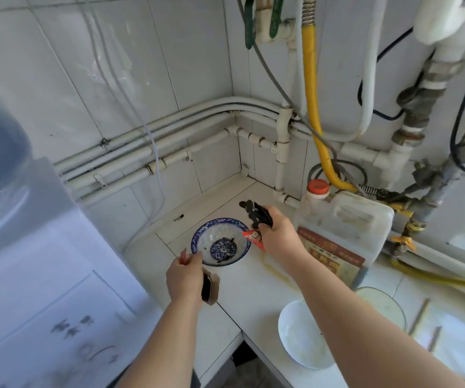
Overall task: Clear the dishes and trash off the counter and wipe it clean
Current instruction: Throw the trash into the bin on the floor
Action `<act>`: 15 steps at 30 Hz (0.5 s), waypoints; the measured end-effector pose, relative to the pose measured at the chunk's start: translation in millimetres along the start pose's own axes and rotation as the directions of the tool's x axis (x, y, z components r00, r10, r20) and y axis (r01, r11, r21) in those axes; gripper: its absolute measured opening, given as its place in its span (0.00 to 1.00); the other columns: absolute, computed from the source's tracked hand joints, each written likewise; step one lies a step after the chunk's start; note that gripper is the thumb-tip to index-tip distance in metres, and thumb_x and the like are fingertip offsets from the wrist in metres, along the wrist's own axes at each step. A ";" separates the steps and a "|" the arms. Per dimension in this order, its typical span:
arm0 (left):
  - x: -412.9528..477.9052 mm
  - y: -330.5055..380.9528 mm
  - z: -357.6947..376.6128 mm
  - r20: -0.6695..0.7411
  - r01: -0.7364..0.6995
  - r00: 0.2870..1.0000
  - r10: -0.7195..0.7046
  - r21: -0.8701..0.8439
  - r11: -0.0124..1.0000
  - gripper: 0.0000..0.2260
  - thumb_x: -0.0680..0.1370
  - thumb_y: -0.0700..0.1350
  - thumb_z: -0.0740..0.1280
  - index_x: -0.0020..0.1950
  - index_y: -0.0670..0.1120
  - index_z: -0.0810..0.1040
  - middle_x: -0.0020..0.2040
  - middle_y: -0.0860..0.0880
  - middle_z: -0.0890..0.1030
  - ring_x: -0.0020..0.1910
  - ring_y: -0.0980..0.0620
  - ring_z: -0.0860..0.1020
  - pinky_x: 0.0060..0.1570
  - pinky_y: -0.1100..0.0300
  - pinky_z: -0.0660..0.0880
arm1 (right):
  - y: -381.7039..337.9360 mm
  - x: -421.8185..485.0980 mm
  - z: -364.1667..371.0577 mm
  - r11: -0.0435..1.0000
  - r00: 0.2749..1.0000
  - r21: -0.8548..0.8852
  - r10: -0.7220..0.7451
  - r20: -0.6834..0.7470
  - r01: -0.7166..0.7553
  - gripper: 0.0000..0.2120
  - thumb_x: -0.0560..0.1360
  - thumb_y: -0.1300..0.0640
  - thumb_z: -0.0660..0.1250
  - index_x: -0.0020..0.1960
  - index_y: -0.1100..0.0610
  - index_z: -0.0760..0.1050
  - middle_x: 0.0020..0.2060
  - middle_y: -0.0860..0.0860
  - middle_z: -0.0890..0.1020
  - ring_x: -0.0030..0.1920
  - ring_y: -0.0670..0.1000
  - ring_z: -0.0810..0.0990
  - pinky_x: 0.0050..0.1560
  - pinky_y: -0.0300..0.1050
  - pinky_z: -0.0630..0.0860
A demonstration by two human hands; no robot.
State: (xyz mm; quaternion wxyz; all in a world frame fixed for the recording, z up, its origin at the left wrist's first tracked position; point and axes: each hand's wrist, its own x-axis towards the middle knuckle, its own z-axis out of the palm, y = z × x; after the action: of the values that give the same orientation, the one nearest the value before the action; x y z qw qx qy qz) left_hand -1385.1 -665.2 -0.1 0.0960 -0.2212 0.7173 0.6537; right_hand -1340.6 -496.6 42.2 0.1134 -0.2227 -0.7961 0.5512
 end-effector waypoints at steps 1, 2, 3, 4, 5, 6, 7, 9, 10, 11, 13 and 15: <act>-6.8 -3.7 -0.5 0.012 0.004 1.000 -0.004 -0.021 1.000 0.06 0.73 0.45 0.70 0.43 0.43 0.76 0.33 0.43 0.77 0.32 0.42 0.77 0.39 0.48 0.78 | 3.7 -3.6 -0.7 1.000 1.000 -0.002 0.004 -0.004 -0.004 0.15 0.79 0.64 0.56 0.62 0.52 0.71 0.48 0.52 0.81 0.48 0.54 0.80 0.46 0.48 0.77; -14.0 -8.5 0.1 0.023 0.005 1.000 -0.004 -0.032 0.999 0.06 0.74 0.43 0.69 0.42 0.42 0.75 0.31 0.43 0.76 0.30 0.43 0.76 0.37 0.50 0.76 | 8.4 -8.6 -2.8 1.000 1.000 -0.002 0.013 -0.011 -0.013 0.15 0.79 0.64 0.56 0.62 0.52 0.71 0.47 0.52 0.81 0.47 0.55 0.80 0.45 0.49 0.77; -22.0 -14.2 3.2 0.032 0.001 0.999 0.000 -0.030 1.000 0.07 0.75 0.42 0.69 0.41 0.42 0.74 0.30 0.43 0.74 0.30 0.43 0.75 0.36 0.52 0.75 | 13.1 -14.8 -7.1 1.000 1.000 -0.010 0.026 -0.016 -0.026 0.15 0.79 0.63 0.56 0.62 0.52 0.71 0.47 0.53 0.81 0.46 0.55 0.79 0.45 0.49 0.76; -27.3 -17.5 3.4 0.037 -0.007 0.999 0.008 -0.027 1.000 0.07 0.75 0.42 0.69 0.39 0.42 0.74 0.29 0.44 0.73 0.30 0.43 0.75 0.36 0.53 0.74 | 15.3 -19.4 -7.8 0.999 0.999 -0.018 0.038 -0.012 -0.038 0.15 0.79 0.63 0.56 0.62 0.52 0.71 0.47 0.52 0.81 0.46 0.54 0.79 0.45 0.48 0.75; -33.1 -21.6 6.2 0.050 -0.008 0.999 0.009 -0.025 1.000 0.08 0.75 0.42 0.69 0.38 0.42 0.73 0.29 0.44 0.73 0.31 0.43 0.75 0.36 0.52 0.74 | 18.9 -25.1 -10.6 0.998 0.998 -0.027 0.057 -0.010 -0.057 0.15 0.79 0.63 0.56 0.63 0.52 0.71 0.47 0.52 0.80 0.46 0.54 0.79 0.44 0.47 0.74; -39.4 -25.1 7.8 0.064 -0.007 0.998 0.008 -0.016 1.000 0.09 0.74 0.43 0.69 0.37 0.43 0.73 0.29 0.44 0.73 0.32 0.42 0.75 0.37 0.51 0.74 | 22.1 -32.3 -13.0 0.997 0.997 -0.027 0.076 -0.009 -0.076 0.15 0.79 0.63 0.56 0.63 0.52 0.71 0.46 0.51 0.80 0.46 0.54 0.78 0.44 0.46 0.73; -51.1 -26.4 14.3 0.102 -0.012 0.995 0.012 0.002 1.000 0.09 0.74 0.43 0.70 0.37 0.43 0.73 0.30 0.43 0.73 0.33 0.42 0.76 0.38 0.49 0.74 | 27.1 -41.7 -22.0 0.995 0.995 -0.024 0.094 -0.022 -0.094 0.15 0.79 0.63 0.57 0.63 0.52 0.71 0.46 0.51 0.79 0.46 0.53 0.78 0.43 0.44 0.72; -62.6 -26.9 22.6 0.153 -0.012 0.988 0.010 0.013 1.000 0.08 0.74 0.45 0.70 0.38 0.44 0.74 0.32 0.44 0.74 0.35 0.41 0.77 0.42 0.47 0.75 | 33.2 -54.6 -31.2 0.992 0.992 -0.041 0.120 -0.039 -0.122 0.15 0.79 0.62 0.57 0.64 0.52 0.70 0.49 0.52 0.79 0.49 0.55 0.78 0.47 0.44 0.72; -69.6 -25.4 27.8 0.186 -0.009 0.983 0.006 0.010 1.000 0.08 0.74 0.45 0.70 0.39 0.44 0.74 0.32 0.44 0.74 0.36 0.42 0.77 0.43 0.47 0.75 | 36.1 -61.0 -37.1 0.989 0.989 -0.051 0.135 -0.057 -0.138 0.16 0.79 0.62 0.57 0.65 0.52 0.70 0.52 0.53 0.80 0.52 0.56 0.78 0.50 0.45 0.72; -78.0 -23.3 33.8 0.233 -0.005 0.973 0.003 0.008 1.000 0.07 0.74 0.45 0.70 0.40 0.44 0.74 0.33 0.44 0.74 0.35 0.43 0.77 0.42 0.48 0.75 | 38.6 -68.2 -45.0 0.986 0.985 -0.052 0.151 -0.087 -0.156 0.17 0.79 0.62 0.57 0.66 0.52 0.69 0.54 0.54 0.80 0.55 0.56 0.77 0.53 0.46 0.72; -89.3 -20.2 42.9 0.321 0.022 0.947 -0.018 -0.010 1.000 0.07 0.75 0.43 0.68 0.41 0.44 0.73 0.33 0.45 0.72 0.31 0.46 0.74 0.38 0.55 0.73 | 41.4 -79.8 -56.9 0.981 0.972 -0.049 0.181 -0.149 -0.190 0.18 0.79 0.61 0.57 0.68 0.51 0.68 0.58 0.54 0.79 0.57 0.57 0.77 0.56 0.48 0.72; -103.4 -18.9 47.7 0.394 0.038 0.918 -0.033 -0.004 0.999 0.07 0.76 0.42 0.68 0.40 0.44 0.72 0.34 0.45 0.71 0.30 0.47 0.73 0.33 0.59 0.72 | 43.1 -96.9 -66.2 0.971 0.952 -0.029 0.225 -0.207 -0.236 0.18 0.79 0.61 0.56 0.67 0.51 0.68 0.57 0.54 0.79 0.56 0.57 0.77 0.56 0.49 0.73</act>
State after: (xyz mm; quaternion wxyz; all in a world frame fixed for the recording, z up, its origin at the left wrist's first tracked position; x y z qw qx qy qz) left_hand -1292.5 -599.5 21.1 0.2488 -0.0985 0.6753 0.6872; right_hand -1217.6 -475.7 32.8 0.1227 -0.3718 -0.7634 0.5137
